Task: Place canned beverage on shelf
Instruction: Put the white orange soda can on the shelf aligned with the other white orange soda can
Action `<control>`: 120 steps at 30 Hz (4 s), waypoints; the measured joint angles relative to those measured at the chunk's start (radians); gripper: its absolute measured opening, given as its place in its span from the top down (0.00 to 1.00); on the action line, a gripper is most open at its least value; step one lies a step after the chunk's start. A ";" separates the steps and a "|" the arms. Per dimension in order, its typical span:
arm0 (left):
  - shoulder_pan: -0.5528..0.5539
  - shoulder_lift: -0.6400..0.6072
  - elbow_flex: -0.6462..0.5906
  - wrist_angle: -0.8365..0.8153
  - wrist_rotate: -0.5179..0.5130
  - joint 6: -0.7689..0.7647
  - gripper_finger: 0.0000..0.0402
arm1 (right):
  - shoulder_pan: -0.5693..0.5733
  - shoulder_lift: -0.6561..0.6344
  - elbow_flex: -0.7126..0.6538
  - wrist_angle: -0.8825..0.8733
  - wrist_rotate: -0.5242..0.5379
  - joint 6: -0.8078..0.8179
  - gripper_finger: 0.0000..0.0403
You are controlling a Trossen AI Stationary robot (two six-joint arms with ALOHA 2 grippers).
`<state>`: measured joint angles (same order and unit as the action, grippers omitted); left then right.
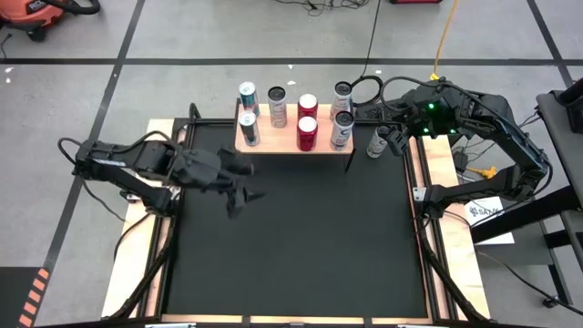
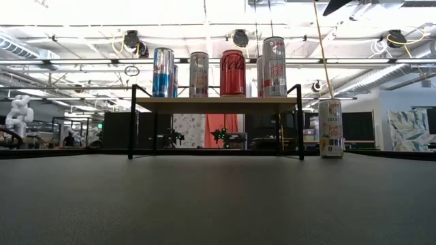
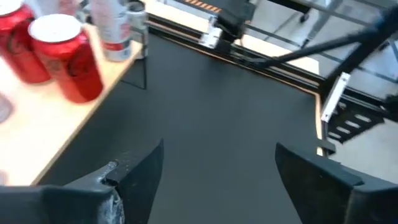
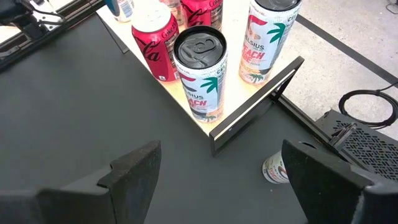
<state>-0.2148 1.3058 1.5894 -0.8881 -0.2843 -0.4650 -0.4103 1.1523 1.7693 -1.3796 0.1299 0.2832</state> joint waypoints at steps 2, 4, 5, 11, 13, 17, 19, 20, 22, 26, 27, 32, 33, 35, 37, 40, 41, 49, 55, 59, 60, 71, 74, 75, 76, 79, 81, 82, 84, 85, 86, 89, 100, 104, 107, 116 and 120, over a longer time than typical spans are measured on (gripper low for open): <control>-0.041 0.000 0.000 0.000 -0.045 0.006 0.26 | 0.000 0.000 0.000 0.000 0.000 0.000 0.21; -0.080 0.000 0.000 -0.006 -0.095 0.022 0.29 | 0.000 0.000 0.000 0.000 0.000 0.000 0.21; -0.100 0.000 -0.001 -0.015 -0.113 0.033 0.31 | 0.000 0.000 0.000 0.000 0.000 0.000 0.21; -0.217 0.000 -0.070 -0.014 -0.263 0.055 0.35 | 0.000 0.000 0.000 0.000 0.000 0.000 0.21; -0.246 0.000 -0.096 -0.001 -0.315 0.052 0.35 | 0.000 0.000 0.000 0.000 0.000 0.000 0.21; -0.288 0.001 -0.144 0.071 -0.346 0.027 0.35 | 0.000 0.000 0.000 0.000 0.000 0.000 0.21; -0.309 0.001 -0.154 0.104 -0.350 0.026 0.35 | 0.000 0.000 0.000 0.000 0.000 0.000 0.21; -0.316 0.000 -0.160 0.125 -0.355 0.026 0.35 | 0.000 0.000 0.000 0.000 0.000 0.000 0.21; -0.331 0.000 -0.171 0.150 -0.365 0.026 0.35 | 0.000 0.000 0.000 0.000 0.000 0.000 0.21; -0.355 0.001 -0.176 0.166 -0.393 0.026 0.35 | 0.000 0.000 0.000 0.008 0.000 0.000 0.21; -0.359 0.001 -0.176 0.168 -0.402 0.026 0.35 | 0.000 0.000 0.000 0.010 0.000 0.000 0.21; -0.370 0.001 -0.176 0.169 -0.442 0.026 0.35 | 0.000 0.002 0.000 0.045 0.000 0.000 0.21; -0.370 0.001 -0.176 0.169 -0.444 0.026 0.35 | 0.000 0.003 0.000 0.055 0.000 0.000 0.21; -0.370 0.001 -0.176 0.169 -0.446 0.026 0.35 | 0.000 0.006 0.000 0.070 0.000 0.000 0.21; -0.370 0.001 -0.176 0.169 -0.448 0.026 0.35 | 0.000 0.009 0.000 0.087 0.000 -0.007 0.21; -0.370 0.001 -0.176 0.169 -0.448 0.026 0.35 | 0.000 0.016 0.000 0.104 0.000 -0.010 0.21; -0.370 0.001 -0.176 0.170 -0.449 0.026 0.35 | 0.000 0.016 0.000 0.110 0.000 -0.010 0.21; -0.370 0.001 -0.176 0.174 -0.479 0.004 0.35 | 0.000 0.034 0.000 0.151 0.000 -0.011 0.21; -0.369 0.001 -0.176 0.173 -0.506 0.000 0.35 | 0.000 0.043 0.000 0.150 0.000 -0.056 0.21; -0.369 0.001 -0.176 0.168 -0.506 0.000 0.35 | 0.000 0.045 0.000 0.150 0.000 -0.060 0.21; -0.369 0.001 -0.176 0.168 -0.506 0.000 0.35 | 0.000 0.046 0.000 0.150 0.000 -0.060 0.21; -0.370 0.001 -0.176 0.180 -0.507 -0.001 0.35 | 0.000 0.050 0.000 0.182 0.000 0.130 0.21; -0.370 0.001 -0.176 0.188 -0.517 0.000 0.35 | 0.000 0.050 0.000 0.213 0.000 0.131 0.21; -0.370 0.001 -0.176 0.191 -0.520 0.001 0.35 | 0.000 0.050 0.000 0.219 0.000 0.131 0.21; -0.370 0.001 -0.176 0.193 -0.521 0.001 0.35 | 0.000 0.051 0.000 0.225 0.000 0.126 0.21; -0.370 0.001 -0.176 0.193 -0.521 0.000 0.35 | 0.000 0.059 0.000 0.218 0.000 0.108 0.21; -0.370 0.001 -0.176 0.192 -0.521 -0.007 0.35 | 0.000 0.065 0.000 0.207 0.005 0.119 0.21; -0.370 0.001 -0.176 0.192 -0.516 -0.020 0.35 | 0.000 0.070 0.000 0.207 0.003 0.129 0.21; -0.370 0.001 -0.176 0.192 -0.503 -0.027 0.35 | 0.000 0.077 0.000 0.197 0.003 0.142 0.21; -0.370 0.001 -0.176 0.192 -0.502 -0.026 0.35 | 0.000 0.082 0.000 0.196 0.006 0.140 0.21; -0.370 0.001 -0.176 0.191 -0.502 -0.026 0.35 | 0.000 0.087 0.000 0.196 0.005 0.130 0.21; -0.370 0.001 -0.176 0.191 -0.501 -0.015 0.35 | 0.000 0.102 0.000 0.193 0.000 0.101 0.21; -0.370 0.001 -0.176 0.188 -0.474 0.008 0.35 | -0.003 0.162 0.000 0.189 -0.003 0.011 0.21; -0.370 0.001 -0.176 0.184 -0.473 0.009 0.35 | -0.003 0.166 0.000 0.115 0.002 -0.033 0.21; -0.370 0.001 -0.176 0.171 -0.473 0.004 0.35 | -0.003 0.164 0.000 0.062 0.062 -0.069 0.21; -0.370 0.001 -0.176 0.165 -0.473 0.002 0.35 | -0.002 0.163 0.000 0.049 0.025 -0.111 0.21; -0.370 0.001 -0.176 0.165 -0.474 0.002 0.35 | -0.015 0.173 0.000 -0.020 0.116 -0.092 0.21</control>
<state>-0.5850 1.3067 1.4136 -0.7234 -0.7578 -0.4629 -0.4252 1.3249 1.7693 -1.3992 0.2454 0.1915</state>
